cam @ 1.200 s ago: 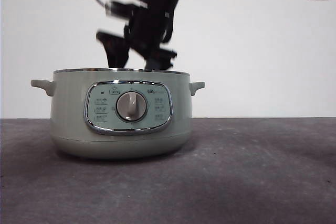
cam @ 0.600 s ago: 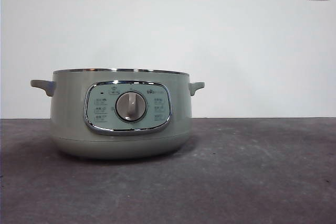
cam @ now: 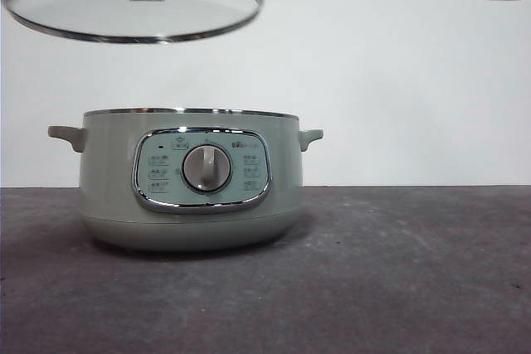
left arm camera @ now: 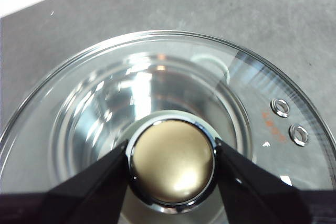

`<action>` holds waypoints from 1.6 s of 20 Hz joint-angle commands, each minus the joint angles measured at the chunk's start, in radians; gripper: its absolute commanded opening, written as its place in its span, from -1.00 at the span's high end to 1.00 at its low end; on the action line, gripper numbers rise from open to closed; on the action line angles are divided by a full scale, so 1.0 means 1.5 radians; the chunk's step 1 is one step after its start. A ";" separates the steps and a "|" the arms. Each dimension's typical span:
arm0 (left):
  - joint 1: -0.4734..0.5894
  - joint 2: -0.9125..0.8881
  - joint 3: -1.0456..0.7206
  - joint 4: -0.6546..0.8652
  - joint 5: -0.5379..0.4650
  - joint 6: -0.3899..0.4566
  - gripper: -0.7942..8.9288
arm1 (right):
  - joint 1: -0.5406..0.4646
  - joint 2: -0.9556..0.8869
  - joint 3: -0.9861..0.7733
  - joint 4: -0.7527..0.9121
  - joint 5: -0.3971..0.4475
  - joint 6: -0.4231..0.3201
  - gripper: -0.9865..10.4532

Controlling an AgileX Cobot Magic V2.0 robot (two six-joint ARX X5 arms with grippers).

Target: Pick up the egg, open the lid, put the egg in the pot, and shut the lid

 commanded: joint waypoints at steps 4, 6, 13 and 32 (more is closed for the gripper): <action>-0.011 0.066 0.006 0.082 0.008 0.019 0.85 | 0.001 -0.150 -0.209 0.015 -0.002 0.028 0.23; -0.011 0.092 0.006 0.107 0.008 0.019 0.85 | 0.001 -0.213 -0.288 0.040 -0.002 0.048 0.23; -0.011 0.170 0.006 0.159 0.003 0.019 0.85 | 0.001 -0.418 -0.517 0.069 0.041 0.136 0.23; -0.016 0.214 0.006 0.138 -0.032 0.020 0.85 | 0.001 -0.507 -0.554 0.032 0.085 0.165 0.23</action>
